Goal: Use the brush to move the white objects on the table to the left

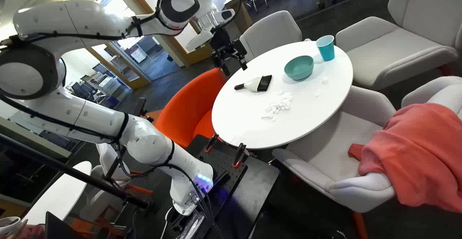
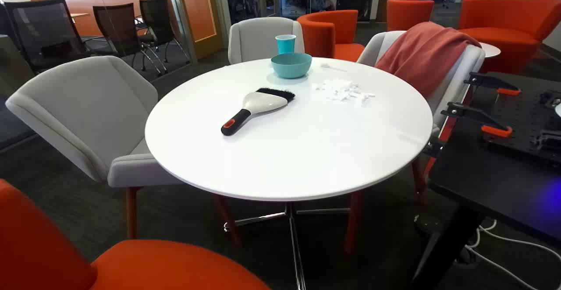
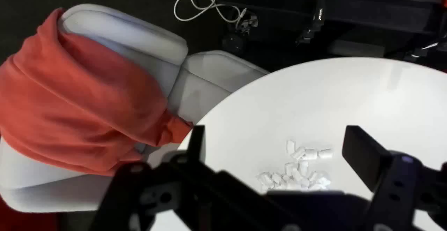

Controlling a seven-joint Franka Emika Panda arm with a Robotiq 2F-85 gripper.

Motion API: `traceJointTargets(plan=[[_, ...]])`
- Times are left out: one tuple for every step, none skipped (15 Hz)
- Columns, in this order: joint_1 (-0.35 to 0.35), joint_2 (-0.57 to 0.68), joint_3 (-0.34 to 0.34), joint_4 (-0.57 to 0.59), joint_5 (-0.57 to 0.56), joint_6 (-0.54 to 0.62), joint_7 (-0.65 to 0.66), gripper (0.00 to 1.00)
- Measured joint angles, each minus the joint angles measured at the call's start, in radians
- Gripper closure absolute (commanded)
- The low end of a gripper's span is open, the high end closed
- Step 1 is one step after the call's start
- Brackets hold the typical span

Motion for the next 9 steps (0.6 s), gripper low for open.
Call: traceJointTargets(plan=[[0.000,0.000,0.000,0.000,0.000,0.000,0.000,0.00],[0.000,0.000,0.000,0.000,0.000,0.000,0.000,0.00],[0.000,0.000,0.000,0.000,0.000,0.000,0.000,0.00],[0.000,0.000,0.000,0.000,0.000,0.000,0.000,0.00],[0.000,0.000,0.000,0.000,0.000,0.000,0.000,0.00],[0.000,0.000,0.000,0.000,0.000,0.000,0.000,0.00],[0.000,0.000,0.000,0.000,0.000,0.000,0.000,0.00],[0.000,0.000,0.000,0.000,0.000,0.000,0.000,0.00],[0.000,0.000,0.001,0.000,0.008,0.000,0.006,0.00]])
